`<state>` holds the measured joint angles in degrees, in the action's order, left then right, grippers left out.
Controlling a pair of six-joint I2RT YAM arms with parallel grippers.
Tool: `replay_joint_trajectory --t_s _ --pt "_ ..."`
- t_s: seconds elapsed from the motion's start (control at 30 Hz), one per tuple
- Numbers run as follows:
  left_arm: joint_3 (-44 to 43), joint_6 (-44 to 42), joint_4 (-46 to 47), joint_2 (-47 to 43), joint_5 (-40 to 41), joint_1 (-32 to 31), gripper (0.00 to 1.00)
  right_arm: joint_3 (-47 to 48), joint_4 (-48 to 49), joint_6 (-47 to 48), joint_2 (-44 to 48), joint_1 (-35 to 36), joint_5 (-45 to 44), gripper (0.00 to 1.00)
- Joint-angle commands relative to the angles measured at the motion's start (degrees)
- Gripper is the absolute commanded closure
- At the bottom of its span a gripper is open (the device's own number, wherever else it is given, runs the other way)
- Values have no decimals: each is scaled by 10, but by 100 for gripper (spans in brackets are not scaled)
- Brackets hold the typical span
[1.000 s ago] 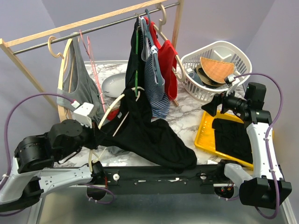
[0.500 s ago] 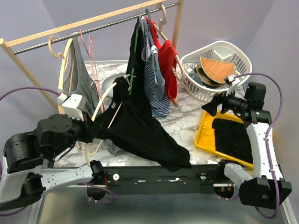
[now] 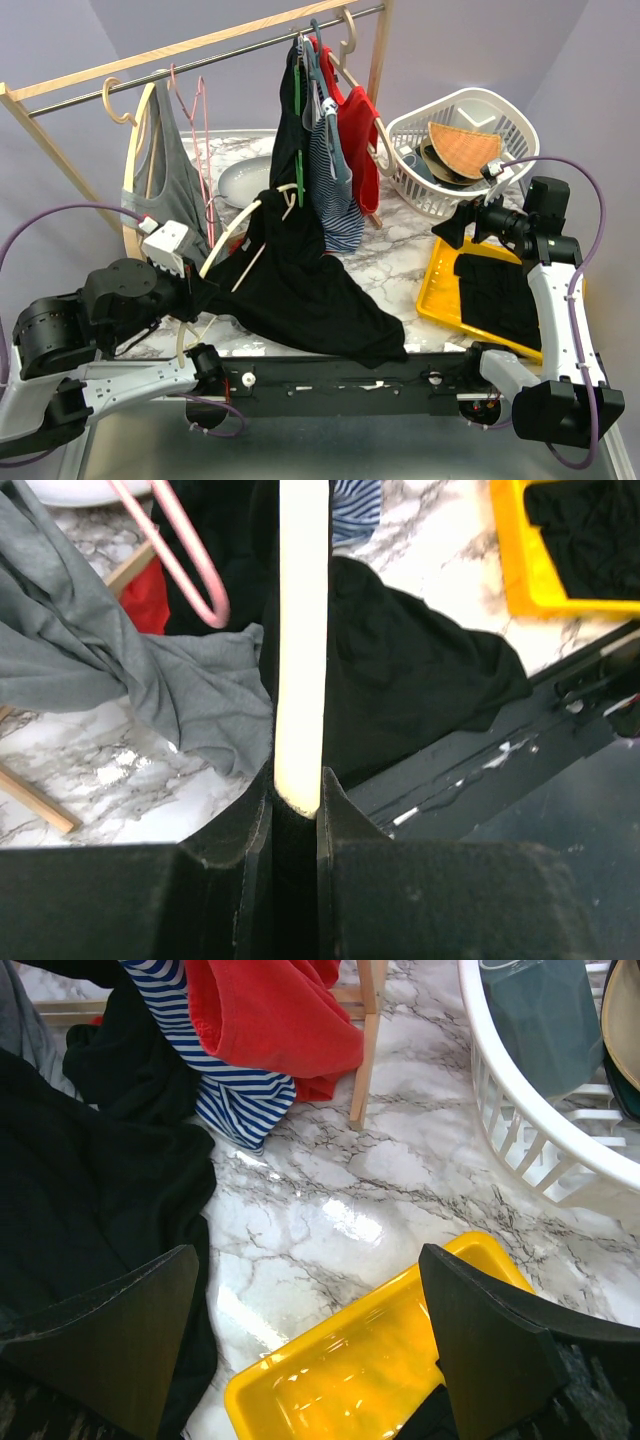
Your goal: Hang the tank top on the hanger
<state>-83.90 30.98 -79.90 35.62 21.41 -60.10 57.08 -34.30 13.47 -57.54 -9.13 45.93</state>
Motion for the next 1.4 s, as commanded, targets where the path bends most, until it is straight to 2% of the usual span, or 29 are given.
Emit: replay_joint_trajectory --t_s 0.0,0.47,0.77,1.0,1.37 --pt "10 -9 -75 -11 -5 2 100 -5 12 -6 1 -5 -9 0" --pt "-12 -31 -76 -54 72 11 100 -6 13 -7 -3 -5 -8 0" --pt "-48 -6 -72 14 138 11 100 -5 13 -9 -7 -5 -9 0" --pt "-134 7 -61 91 187 11 100 -5 12 -8 -7 -5 -8 0" --pt "-332 -35 -71 192 260 11 100 -3 12 -9 -4 -5 -8 0"
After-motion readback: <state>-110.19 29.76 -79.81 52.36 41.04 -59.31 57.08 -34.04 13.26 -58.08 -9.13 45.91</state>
